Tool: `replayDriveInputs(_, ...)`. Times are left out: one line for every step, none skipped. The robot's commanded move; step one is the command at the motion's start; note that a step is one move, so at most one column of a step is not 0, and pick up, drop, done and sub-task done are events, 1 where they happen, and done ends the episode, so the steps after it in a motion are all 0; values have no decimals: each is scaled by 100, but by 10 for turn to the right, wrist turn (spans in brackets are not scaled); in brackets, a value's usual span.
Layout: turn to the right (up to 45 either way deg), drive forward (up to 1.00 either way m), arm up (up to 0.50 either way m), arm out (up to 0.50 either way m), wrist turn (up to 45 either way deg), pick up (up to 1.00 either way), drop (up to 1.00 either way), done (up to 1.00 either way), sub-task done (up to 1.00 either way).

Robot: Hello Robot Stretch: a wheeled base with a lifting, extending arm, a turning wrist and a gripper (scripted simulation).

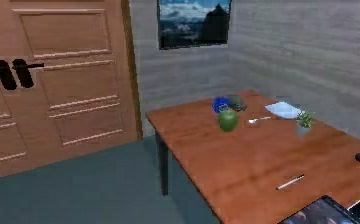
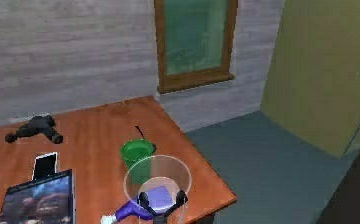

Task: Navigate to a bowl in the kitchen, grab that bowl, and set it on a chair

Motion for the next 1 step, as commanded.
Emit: replayDriveInputs(-450,0,0,0,0,0,0,0,0)
